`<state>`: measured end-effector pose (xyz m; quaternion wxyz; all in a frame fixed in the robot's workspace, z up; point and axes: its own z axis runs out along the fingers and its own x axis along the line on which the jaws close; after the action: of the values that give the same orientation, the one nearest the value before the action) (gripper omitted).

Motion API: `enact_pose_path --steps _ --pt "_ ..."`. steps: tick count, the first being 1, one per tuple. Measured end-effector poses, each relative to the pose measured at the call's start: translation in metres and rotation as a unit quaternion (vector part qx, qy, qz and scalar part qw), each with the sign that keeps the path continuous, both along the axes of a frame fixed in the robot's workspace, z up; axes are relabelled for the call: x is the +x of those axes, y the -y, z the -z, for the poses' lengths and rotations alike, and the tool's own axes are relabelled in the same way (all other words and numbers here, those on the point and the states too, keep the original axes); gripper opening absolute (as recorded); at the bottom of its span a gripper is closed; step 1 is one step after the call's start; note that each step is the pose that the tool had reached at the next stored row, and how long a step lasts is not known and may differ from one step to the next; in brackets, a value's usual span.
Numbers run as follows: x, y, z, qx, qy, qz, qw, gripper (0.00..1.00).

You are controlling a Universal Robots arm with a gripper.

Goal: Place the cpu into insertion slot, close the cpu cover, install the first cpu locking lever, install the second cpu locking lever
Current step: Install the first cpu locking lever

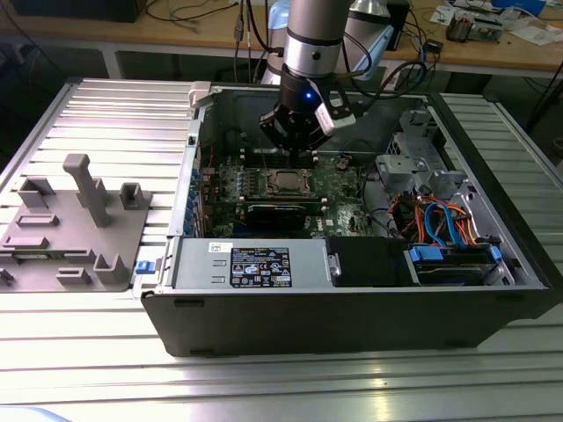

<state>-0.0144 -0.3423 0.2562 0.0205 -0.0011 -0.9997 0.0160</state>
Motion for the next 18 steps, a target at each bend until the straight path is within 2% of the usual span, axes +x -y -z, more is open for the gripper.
enact_pose_path --steps 3,6,18 --pt "-0.0001 0.0001 -0.0001 0.0013 0.0 -0.003 1.0 0.11" --pt "0.0 0.0 -0.0001 0.0083 0.0 -0.003 1.0 0.11" --pt "0.0 0.0001 -0.0001 0.0084 -0.0001 -0.006 0.9999 0.11"
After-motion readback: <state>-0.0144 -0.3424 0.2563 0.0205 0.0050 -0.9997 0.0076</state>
